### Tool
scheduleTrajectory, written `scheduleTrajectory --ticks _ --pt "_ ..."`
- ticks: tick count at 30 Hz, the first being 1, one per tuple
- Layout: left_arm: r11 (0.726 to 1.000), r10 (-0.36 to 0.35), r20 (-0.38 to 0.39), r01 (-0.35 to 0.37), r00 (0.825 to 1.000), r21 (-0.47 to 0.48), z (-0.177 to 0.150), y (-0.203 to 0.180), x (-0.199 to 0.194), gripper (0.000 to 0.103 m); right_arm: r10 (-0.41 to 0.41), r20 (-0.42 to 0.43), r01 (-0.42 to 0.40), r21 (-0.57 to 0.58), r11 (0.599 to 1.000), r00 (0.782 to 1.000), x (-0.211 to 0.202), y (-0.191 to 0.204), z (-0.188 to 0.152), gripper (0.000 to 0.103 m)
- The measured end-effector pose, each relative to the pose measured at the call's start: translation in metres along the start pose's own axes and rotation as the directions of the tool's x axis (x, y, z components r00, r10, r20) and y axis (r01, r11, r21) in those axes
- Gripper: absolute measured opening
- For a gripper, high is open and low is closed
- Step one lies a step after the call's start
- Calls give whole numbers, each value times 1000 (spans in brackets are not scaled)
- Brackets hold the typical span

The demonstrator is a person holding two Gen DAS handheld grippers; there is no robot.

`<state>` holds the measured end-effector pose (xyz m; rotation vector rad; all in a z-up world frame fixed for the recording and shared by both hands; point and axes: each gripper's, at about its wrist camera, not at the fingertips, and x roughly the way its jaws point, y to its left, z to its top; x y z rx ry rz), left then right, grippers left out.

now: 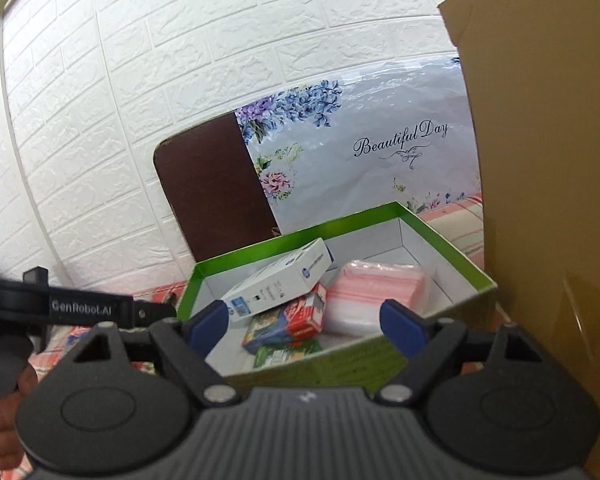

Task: Organize objects
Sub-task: 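Lower the HP box into the green box and open the right tool, then move the right tool to the purple keychain strap and grasp it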

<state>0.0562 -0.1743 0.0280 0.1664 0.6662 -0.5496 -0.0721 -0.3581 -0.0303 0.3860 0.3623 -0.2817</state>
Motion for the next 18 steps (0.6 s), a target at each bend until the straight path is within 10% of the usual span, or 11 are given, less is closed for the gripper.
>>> scheduleTrajectory --ticks 18 --pt "984 170 25 -168 985 -62 -39 31 -52 99 27 23 -26 -63 998 999 -37 46 -4 87"
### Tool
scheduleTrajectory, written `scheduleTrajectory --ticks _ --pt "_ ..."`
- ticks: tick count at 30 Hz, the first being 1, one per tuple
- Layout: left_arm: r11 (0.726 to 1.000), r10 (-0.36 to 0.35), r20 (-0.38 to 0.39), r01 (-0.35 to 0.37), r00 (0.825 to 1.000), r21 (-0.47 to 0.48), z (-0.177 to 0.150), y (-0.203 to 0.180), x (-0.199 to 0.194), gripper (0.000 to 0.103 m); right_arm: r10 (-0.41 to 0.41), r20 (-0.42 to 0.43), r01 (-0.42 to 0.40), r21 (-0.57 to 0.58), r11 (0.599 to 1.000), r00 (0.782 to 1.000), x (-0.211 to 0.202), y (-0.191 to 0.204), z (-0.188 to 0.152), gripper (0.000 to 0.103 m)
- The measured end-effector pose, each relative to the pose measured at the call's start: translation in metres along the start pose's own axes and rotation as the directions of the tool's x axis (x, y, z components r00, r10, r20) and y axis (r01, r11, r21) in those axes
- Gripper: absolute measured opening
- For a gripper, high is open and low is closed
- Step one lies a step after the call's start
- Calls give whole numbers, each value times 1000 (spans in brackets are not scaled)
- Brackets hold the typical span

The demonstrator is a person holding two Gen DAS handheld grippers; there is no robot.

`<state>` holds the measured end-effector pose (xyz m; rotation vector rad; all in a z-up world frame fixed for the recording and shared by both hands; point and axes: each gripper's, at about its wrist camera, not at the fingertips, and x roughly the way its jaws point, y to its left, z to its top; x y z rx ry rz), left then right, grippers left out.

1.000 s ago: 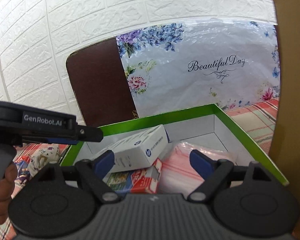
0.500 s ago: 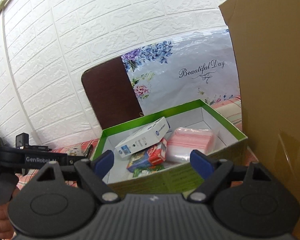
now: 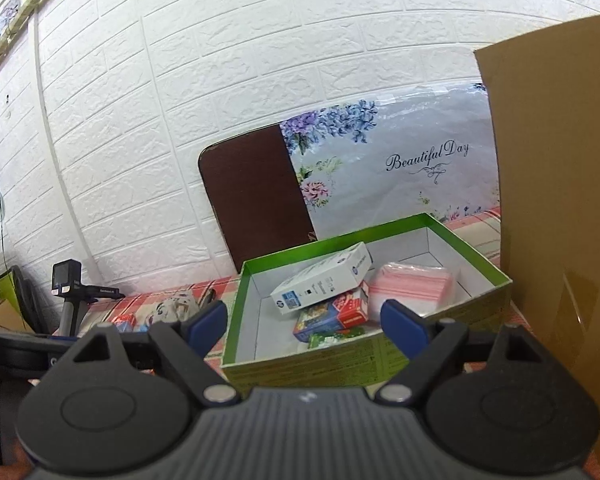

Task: Organize objects
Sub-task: 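Move the right tool to the purple keychain strap and grasp it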

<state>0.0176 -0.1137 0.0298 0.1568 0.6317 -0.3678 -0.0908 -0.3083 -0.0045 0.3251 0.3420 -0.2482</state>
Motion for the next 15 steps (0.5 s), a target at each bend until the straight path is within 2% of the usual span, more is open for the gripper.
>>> scheduleTrajectory --ticks 3,7,11,15 --pt "999 34 13 -34 999 -21 -2 8 -2 100 -9 13 9 -10 1000 1000 -2 6 -1 87" --pt "997 70 42 -69 997 -24 -4 14 -4 103 -57 60 57 -5 998 997 -5 6 1 93" --pt "996 72 28 -71 997 -54 -6 25 0 103 -45 48 46 -13 999 998 -2 11 -1 96" --pt "994 87 10 -86 996 -71 -14 41 6 103 7 7 -7 -67 998 1000 6 26 -11 97"
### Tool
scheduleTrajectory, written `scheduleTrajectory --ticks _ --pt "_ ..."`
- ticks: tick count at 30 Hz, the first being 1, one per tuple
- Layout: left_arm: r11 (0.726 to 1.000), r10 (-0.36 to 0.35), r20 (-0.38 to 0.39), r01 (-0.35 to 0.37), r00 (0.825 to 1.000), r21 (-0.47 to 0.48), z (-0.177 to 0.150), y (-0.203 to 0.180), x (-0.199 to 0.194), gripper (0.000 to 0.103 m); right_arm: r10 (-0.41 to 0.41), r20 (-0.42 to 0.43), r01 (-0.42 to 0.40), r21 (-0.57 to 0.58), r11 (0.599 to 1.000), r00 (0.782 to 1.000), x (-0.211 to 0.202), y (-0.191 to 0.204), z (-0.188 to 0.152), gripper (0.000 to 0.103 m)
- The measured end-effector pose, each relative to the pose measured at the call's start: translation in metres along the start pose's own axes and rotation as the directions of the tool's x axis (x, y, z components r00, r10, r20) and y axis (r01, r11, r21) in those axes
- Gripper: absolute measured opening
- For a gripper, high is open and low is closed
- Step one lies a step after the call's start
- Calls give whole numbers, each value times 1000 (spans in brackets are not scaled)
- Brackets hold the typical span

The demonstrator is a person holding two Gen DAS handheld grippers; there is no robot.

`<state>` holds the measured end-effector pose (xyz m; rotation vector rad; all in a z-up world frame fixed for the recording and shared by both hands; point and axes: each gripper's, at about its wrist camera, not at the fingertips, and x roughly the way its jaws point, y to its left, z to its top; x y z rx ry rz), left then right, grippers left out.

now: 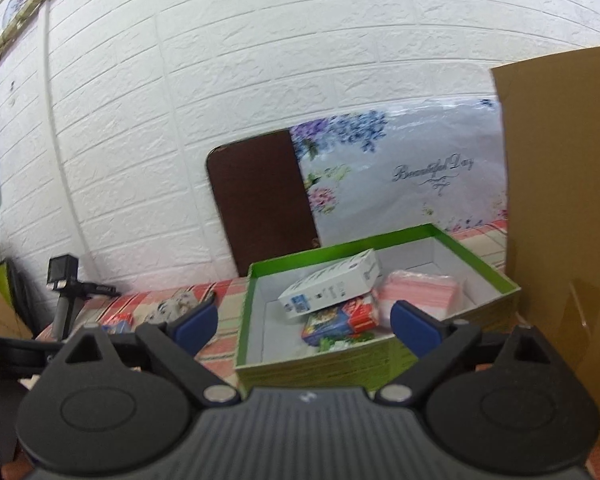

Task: Organize objects
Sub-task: 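Move the right tool to the purple keychain strap and grasp it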

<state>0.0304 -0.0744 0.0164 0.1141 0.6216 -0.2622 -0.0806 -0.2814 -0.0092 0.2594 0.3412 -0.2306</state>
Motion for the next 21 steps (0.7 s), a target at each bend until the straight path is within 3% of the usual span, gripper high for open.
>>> scheduleTrajectory --ticks 7,11,16,19,21 --pt "988 65 -78 -75 995 -137 -22 70 24 103 121 -95 -135 -155 979 988 16 52 -27 94" --pt "971 93 -96 -111 991 -211 -28 111 30 103 191 -181 -232 -238 943 965 34 89 -42 91" --pt "948 103 -82 -123 991 -293 -31 148 29 103 235 -264 -311 -298 902 935 68 123 -51 79" --pt "944 79 -70 -97 994 -315 -31 163 32 103 252 -301 -346 -322 881 920 94 140 -52 63" --pt "945 68 -70 -86 995 -316 -32 169 34 103 252 -310 -354 -340 871 917 115 153 -50 58"
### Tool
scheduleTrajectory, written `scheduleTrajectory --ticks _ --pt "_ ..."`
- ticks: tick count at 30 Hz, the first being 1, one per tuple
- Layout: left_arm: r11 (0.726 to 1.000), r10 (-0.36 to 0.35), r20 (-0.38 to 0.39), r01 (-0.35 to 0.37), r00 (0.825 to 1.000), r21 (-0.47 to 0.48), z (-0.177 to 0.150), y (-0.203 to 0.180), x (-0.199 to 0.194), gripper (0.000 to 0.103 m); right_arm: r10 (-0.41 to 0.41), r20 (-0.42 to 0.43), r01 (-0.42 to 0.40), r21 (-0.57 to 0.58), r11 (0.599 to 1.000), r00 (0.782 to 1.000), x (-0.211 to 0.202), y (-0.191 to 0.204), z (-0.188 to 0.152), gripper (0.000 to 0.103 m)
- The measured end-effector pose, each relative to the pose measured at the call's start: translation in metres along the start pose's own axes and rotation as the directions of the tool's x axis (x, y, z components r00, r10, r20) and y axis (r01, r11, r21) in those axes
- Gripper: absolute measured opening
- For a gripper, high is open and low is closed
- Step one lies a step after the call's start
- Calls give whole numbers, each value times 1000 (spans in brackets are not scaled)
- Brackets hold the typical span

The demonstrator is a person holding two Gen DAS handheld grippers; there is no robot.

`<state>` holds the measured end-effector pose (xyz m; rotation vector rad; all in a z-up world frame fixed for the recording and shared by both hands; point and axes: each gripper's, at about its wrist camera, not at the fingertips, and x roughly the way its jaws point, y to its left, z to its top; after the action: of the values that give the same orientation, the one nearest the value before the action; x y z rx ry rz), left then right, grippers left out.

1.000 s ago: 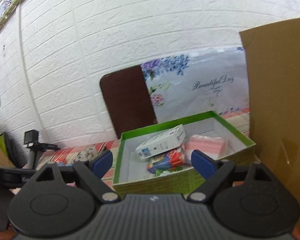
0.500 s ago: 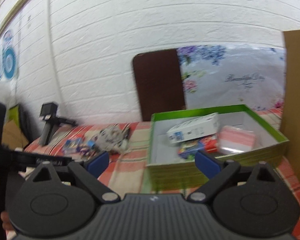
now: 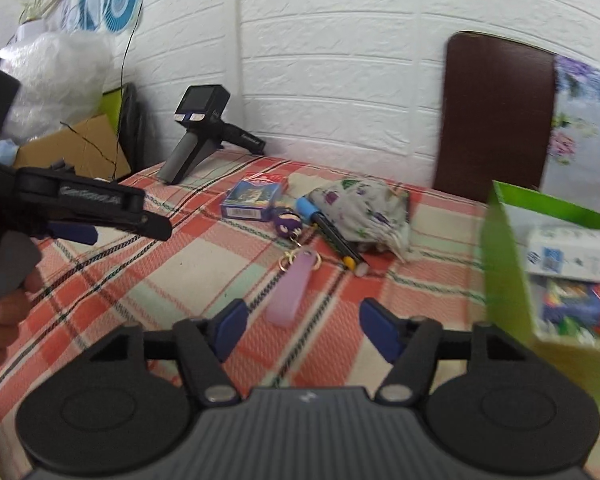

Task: Organize objects
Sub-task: 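Move the right tool to the purple keychain strap and grasp it, then carry the keychain strap into the green box and release it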

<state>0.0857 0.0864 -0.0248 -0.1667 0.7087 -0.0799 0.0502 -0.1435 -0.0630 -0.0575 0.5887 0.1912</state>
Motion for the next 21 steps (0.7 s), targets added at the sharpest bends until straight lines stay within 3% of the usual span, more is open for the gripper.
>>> scheduleTrajectory --ticks 3,5,7,11,14,17,18,20,21 --pt "1000 -29 -18 29 999 -9 1 7 4 102 11 -49 -12 -15 1000 999 36 0 12 52" --pt "998 -58 -33 57 998 -26 2 10 8 101 13 -128 -13 2 1000 992 61 -1 10 38" --pt "995 -91 -52 89 994 -43 4 11 12 100 35 -107 -29 59 998 994 61 -5 2 19" --pt "984 -175 -93 171 980 -50 2 1 20 99 96 -111 -85 100 991 989 30 -2 -18 19" --pt "963 -269 -152 262 951 -67 -6 -14 26 96 139 -121 -127 98 987 983 3 6 -35 19" --pt "930 -366 -240 360 899 -74 -18 -35 30 78 218 -128 -194 178 965 968 -12 6 -39 19" --pt "928 -370 -261 366 892 -65 -23 -42 30 68 242 -123 -214 205 955 962 -16 4 -40 19" --pt "939 -335 -269 343 903 -16 -29 -55 25 49 269 -106 -238 240 941 957 -25 1 -40 19" --pt "939 -332 -290 343 897 -14 -31 -59 25 31 277 -92 -247 250 936 957 -30 0 -39 19"
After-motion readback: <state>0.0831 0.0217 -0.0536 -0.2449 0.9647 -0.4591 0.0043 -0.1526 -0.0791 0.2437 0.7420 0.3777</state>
